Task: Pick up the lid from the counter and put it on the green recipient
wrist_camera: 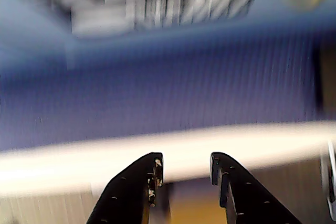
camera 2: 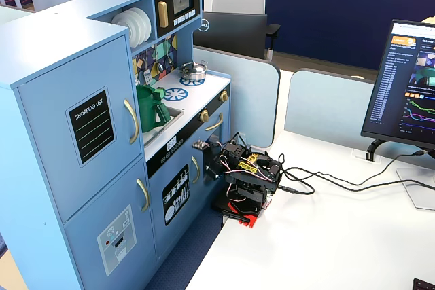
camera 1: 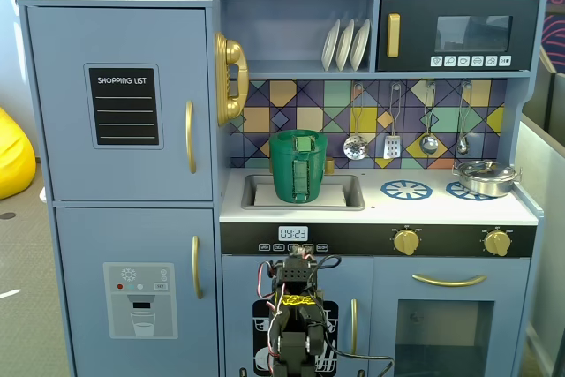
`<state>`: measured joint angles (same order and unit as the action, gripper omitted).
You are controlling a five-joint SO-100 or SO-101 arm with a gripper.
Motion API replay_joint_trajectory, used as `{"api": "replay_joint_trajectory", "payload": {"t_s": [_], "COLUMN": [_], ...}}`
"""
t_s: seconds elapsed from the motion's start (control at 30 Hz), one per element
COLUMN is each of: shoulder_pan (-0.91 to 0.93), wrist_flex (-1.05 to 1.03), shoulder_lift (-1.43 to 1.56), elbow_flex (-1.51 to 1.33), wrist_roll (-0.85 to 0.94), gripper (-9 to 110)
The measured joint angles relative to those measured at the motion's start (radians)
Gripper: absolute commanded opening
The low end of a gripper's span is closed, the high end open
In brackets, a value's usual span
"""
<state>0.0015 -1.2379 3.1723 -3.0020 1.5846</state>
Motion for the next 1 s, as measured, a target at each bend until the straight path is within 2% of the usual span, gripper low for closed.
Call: {"api": "replay_joint_trajectory", "payload": {"t_s": [0.2, 1.0], "shoulder_pan": [-0.002, -0.003], "wrist_flex": [-0.123, -0.123], "shoulder_lift": [0.015, 0.015], "elbow_flex": [0.012, 0.020], "wrist_roll": [0.015, -0.035], "gripper": [2, 3]}}
